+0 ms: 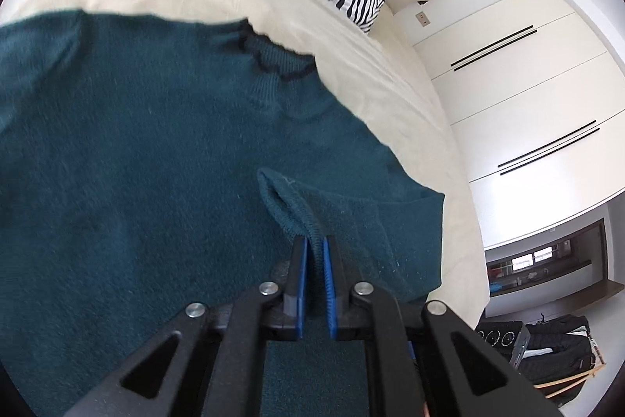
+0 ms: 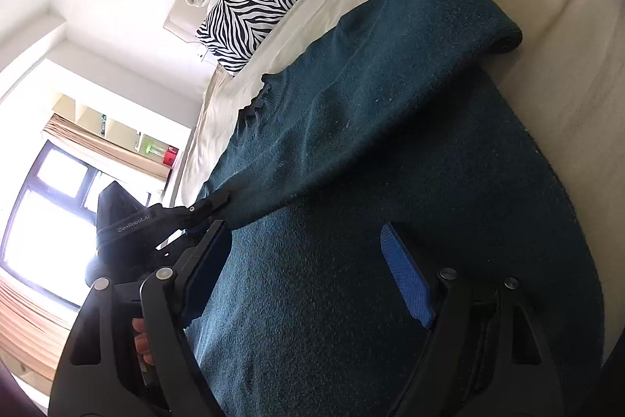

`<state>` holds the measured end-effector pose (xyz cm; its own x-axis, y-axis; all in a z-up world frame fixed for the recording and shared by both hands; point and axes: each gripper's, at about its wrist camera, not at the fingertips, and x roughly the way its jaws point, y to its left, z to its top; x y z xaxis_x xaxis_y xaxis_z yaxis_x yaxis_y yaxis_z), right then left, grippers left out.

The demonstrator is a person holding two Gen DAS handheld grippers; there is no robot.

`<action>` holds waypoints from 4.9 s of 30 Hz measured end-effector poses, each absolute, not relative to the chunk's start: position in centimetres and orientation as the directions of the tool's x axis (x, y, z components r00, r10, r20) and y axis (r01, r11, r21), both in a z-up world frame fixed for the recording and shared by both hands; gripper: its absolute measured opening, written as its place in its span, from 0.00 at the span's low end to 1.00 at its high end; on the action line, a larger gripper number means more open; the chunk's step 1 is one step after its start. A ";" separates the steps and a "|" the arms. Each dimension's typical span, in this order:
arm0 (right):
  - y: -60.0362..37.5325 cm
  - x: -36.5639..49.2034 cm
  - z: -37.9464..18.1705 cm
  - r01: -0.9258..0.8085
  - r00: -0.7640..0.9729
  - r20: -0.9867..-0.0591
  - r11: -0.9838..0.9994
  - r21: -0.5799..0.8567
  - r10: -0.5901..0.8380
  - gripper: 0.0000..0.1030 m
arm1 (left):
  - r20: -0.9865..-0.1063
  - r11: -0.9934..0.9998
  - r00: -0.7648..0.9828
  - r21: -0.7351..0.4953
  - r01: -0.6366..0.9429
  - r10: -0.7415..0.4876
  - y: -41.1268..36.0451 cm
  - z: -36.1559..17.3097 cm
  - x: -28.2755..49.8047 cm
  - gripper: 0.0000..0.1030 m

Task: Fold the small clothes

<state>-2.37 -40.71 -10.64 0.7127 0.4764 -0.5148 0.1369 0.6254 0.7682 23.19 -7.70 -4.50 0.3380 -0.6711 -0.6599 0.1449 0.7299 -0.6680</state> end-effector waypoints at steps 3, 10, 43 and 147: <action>-42.0 -2.9 -10.7 0.144 0.727 -0.489 0.590 0.794 0.481 0.76 | -0.652 0.764 0.444 -0.632 0.129 -0.614 -4.4 -2.5 23.5 0.01; -43.1 -3.2 -10.3 0.166 0.734 -0.493 0.580 0.798 0.468 0.76 | -0.657 0.756 0.473 -0.654 0.031 -0.587 -0.1 -4.0 23.8 0.10; -43.3 -1.4 -9.7 0.184 0.762 -0.384 0.394 0.901 0.522 0.77 | -0.670 0.792 0.500 -0.609 0.053 -0.549 -0.9 -3.3 24.4 0.09; -31.5 -1.8 -6.2 0.040 0.532 -0.356 0.397 0.917 0.769 0.63 | -0.351 0.043 0.926 -0.936 -0.348 -0.137 37.4 -11.1 1.6 0.63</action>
<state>-1.81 -31.53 -6.25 0.5316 0.7687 -0.3558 0.0397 0.3971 0.9169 1.61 37.36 -11.14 0.9265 -0.1365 -0.3507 -0.3482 0.0429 -0.9364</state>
